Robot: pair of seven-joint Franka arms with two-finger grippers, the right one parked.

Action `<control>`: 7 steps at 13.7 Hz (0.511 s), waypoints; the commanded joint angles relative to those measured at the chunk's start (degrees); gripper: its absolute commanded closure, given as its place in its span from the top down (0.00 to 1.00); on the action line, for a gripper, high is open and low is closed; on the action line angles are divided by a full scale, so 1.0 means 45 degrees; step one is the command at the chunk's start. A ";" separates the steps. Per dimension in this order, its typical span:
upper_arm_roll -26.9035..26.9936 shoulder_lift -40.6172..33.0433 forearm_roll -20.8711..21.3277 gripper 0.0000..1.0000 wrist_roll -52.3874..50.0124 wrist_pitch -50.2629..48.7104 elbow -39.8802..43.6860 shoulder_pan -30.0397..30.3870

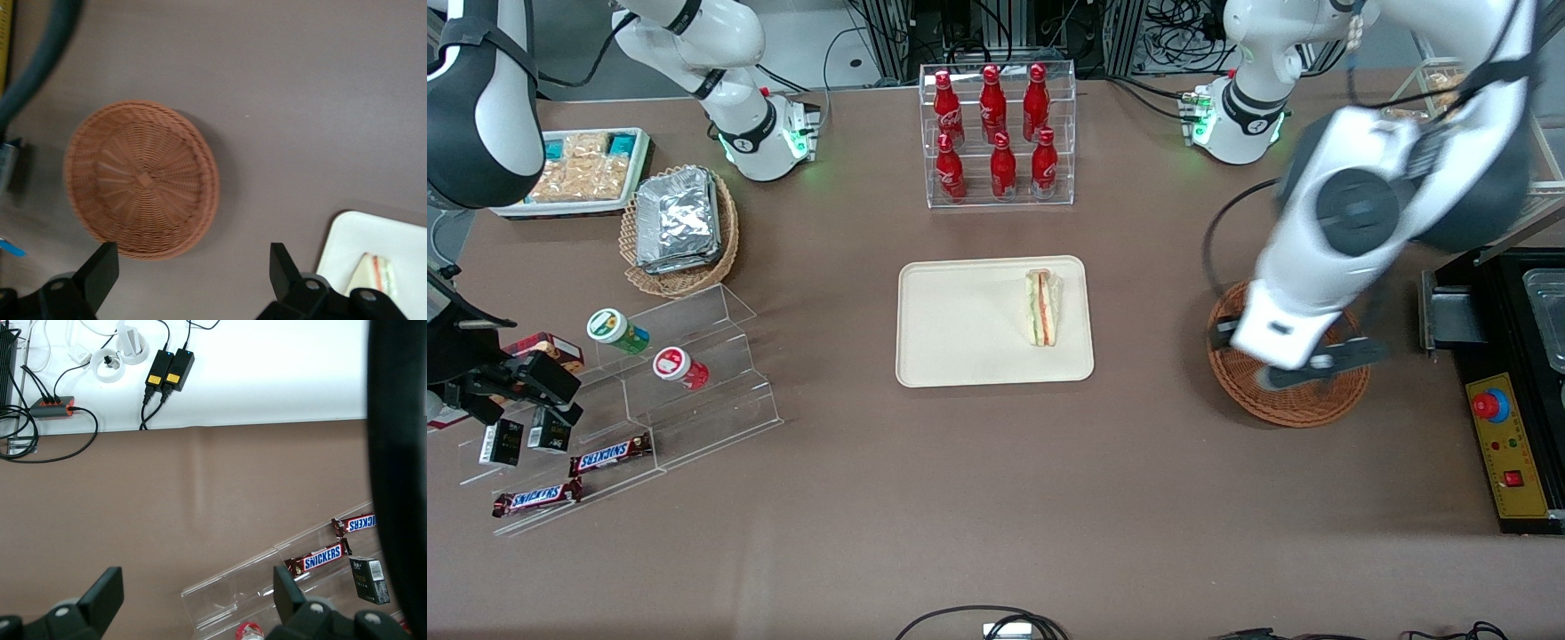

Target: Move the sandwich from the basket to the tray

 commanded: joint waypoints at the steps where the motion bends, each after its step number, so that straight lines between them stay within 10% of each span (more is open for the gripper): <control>1: 0.1042 -0.1082 -0.0750 1.00 0.2098 -0.0817 -0.0154 0.0016; 7: 0.2725 -0.1944 -0.1650 1.00 0.7077 -0.2575 0.0470 0.0113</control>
